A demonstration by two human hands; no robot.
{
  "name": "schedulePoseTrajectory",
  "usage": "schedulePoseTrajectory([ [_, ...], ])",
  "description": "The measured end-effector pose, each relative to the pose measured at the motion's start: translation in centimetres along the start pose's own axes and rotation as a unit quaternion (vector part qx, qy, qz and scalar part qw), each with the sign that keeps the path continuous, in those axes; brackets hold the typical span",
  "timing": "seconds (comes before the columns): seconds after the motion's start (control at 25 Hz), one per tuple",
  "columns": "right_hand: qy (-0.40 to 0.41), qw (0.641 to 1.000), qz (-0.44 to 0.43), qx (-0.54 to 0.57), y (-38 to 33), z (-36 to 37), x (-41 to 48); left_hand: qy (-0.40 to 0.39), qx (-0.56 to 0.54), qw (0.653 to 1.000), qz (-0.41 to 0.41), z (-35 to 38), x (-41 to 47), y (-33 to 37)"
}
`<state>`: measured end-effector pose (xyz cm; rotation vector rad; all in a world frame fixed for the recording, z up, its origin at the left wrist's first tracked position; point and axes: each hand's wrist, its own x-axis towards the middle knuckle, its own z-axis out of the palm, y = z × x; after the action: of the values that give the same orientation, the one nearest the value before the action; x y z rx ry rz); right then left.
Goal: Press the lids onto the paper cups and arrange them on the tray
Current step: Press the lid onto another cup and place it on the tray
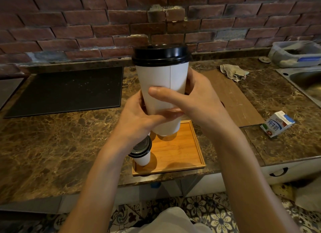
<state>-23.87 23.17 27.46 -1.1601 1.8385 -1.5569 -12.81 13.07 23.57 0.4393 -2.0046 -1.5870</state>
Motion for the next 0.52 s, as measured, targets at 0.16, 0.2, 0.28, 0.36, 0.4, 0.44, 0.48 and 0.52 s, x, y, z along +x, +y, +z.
schedulePoseTrajectory([
  [0.16,0.047,0.999,-0.011,-0.003,-0.2,0.8,-0.2,0.037,0.011,0.999,0.013,0.5,0.2,0.4],
  [0.2,0.057,0.998,-0.011,-0.004,-0.2,1.0,-0.2,0.046,0.009,0.999,0.014,0.6,0.3,0.4],
  [0.28,0.073,0.997,-0.01,-0.013,-0.1,1.4,-0.2,0.057,0.007,0.998,0.017,0.7,0.3,0.3],
  [0.36,0.091,0.995,-0.013,-0.025,0.0,1.7,-0.3,0.056,0.015,0.998,0.014,0.8,0.3,0.0],
  [0.4,0.102,0.994,-0.016,-0.034,0.0,1.9,-0.4,0.055,0.021,0.998,0.012,0.8,0.3,-0.1],
  [0.44,0.113,0.992,-0.019,-0.043,0.0,2.1,-0.4,0.055,0.027,0.998,0.01,0.7,0.3,-0.2],
  [0.48,0.122,0.991,-0.02,-0.048,0.1,2.3,-0.5,0.057,0.03,0.998,0.008,0.7,0.3,-0.4],
  [0.52,0.125,0.991,-0.02,-0.047,0.0,2.3,-0.5,0.059,0.031,0.998,0.007,0.7,0.2,-0.4],
])
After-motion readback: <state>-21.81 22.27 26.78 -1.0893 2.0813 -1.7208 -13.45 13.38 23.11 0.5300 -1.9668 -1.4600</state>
